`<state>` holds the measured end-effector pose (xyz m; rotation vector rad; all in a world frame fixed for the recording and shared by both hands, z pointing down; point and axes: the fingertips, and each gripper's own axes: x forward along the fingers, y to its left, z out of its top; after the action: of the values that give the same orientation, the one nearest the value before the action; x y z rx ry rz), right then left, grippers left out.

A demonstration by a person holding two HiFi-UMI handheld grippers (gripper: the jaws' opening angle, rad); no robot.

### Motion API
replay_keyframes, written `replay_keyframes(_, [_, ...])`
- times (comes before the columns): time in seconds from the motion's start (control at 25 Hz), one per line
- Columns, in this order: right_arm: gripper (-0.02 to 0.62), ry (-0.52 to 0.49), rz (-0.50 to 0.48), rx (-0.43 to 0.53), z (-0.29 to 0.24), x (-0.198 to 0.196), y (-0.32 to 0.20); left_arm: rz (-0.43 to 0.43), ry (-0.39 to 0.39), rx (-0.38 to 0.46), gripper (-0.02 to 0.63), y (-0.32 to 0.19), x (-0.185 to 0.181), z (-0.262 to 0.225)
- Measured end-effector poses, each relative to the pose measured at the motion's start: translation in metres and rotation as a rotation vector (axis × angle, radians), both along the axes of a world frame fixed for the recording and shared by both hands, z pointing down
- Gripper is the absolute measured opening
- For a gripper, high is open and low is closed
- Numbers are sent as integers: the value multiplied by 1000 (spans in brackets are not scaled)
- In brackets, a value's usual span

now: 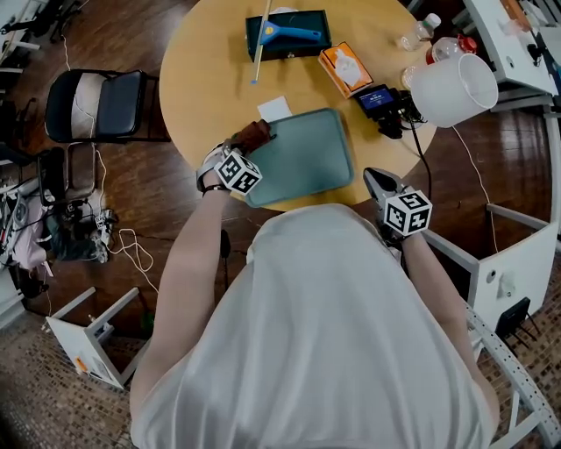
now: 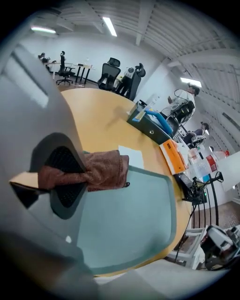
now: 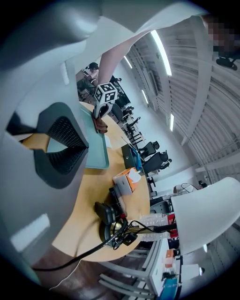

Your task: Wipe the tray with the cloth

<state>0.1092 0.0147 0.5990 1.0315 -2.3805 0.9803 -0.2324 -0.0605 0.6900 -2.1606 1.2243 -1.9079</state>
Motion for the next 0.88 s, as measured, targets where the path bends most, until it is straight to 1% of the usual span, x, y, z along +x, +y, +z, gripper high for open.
replay_keyframes(0.16, [3,-11,-25,5,2,-6,-8,41,28,-27,382,37,18,-2])
replay_keyframes(0.24, [3,-16,-41,11,1,-12,-13,85,45,-45,382,62,35,-2])
replay_keyframes(0.4, [3,-23,-79,23,-3,-24,-22,160,89,-106,382,113,65,-1])
replay_keyframes(0.52, [3,-23,-103,23,-2,-29,-24,197,113,-152,382,137,80,0])
replay_keyframes(0.64, [3,-21,-105,19,0,-28,-24,223,136,-175,382,140,96,3])
replay_keyframes(0.8, [3,-21,-82,18,-1,-20,-23,250,179,-191,382,127,125,-1])
replay_keyframes(0.88, [3,-21,-66,17,-1,-14,-22,259,184,-199,382,118,137,0])
